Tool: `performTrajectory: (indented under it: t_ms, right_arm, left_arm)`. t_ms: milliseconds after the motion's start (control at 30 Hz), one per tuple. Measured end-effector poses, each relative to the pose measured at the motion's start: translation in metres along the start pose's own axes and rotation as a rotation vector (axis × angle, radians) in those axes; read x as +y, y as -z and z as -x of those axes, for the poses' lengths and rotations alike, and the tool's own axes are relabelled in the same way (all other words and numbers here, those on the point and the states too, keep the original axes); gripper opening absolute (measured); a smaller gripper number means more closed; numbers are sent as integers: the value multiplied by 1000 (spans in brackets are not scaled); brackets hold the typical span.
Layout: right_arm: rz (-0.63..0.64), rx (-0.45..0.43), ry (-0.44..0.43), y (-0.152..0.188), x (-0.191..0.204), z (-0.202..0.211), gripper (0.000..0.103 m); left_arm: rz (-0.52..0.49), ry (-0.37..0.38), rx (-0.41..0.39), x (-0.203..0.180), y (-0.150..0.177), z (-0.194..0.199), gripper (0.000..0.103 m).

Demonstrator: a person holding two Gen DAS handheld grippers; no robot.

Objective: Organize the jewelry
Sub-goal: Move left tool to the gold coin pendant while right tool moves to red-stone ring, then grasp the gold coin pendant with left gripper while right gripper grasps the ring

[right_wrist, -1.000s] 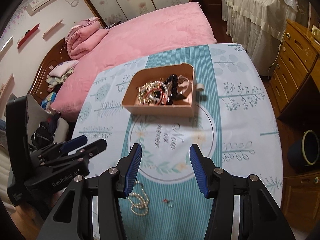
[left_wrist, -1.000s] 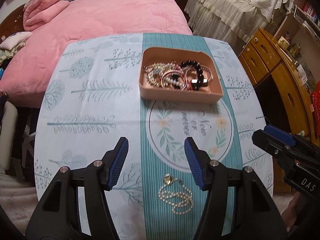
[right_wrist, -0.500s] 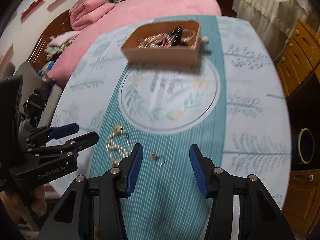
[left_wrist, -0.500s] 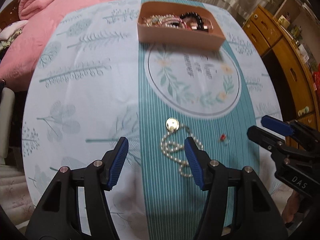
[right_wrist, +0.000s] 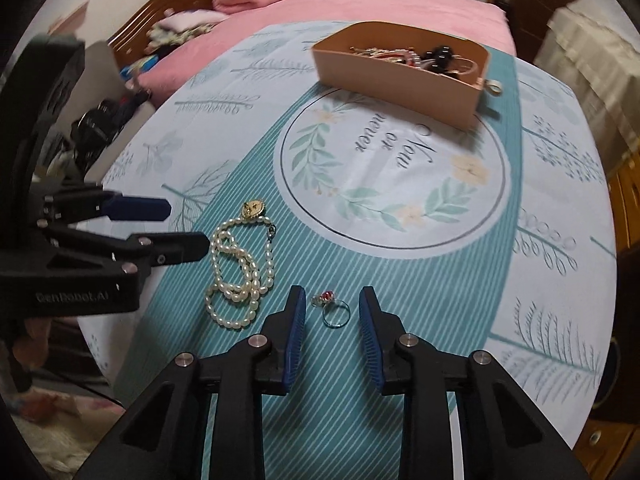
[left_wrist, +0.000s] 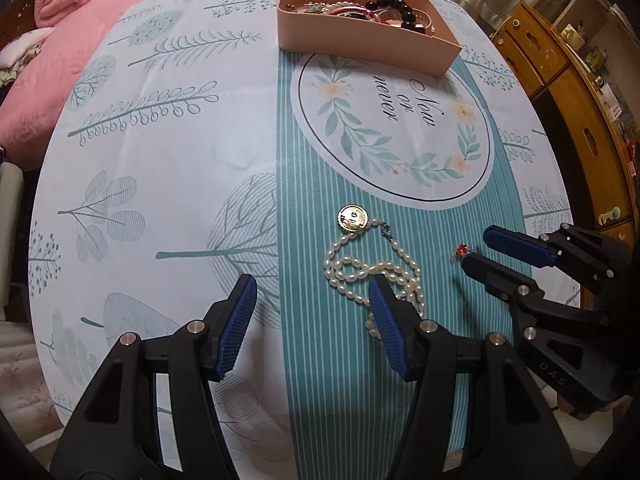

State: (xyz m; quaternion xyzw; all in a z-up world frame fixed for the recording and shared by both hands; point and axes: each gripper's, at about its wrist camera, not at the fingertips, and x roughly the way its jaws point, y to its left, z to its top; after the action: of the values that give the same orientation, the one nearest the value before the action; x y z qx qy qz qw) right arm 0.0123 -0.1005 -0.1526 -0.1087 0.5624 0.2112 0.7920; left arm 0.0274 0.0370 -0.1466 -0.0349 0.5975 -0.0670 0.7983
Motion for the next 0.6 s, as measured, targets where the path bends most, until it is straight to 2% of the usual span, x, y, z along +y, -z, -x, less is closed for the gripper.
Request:
performTrajectory:
  t_ms: [200, 267, 367, 600]
  right_arm:
    - [70, 33, 20, -7, 4, -17, 26]
    - [97, 29, 29, -8, 6, -20, 24]
    - [129, 29, 45, -10, 10, -23, 13]
    - [151, 23, 73, -8, 15, -22, 10]
  left_arm:
    - [24, 1, 2, 9, -1, -4, 55]
    - [34, 4, 5, 12, -2, -5, 55]
    - [40, 5, 5, 14, -2, -7, 55]
    - [47, 14, -3, 17, -7, -6, 55]
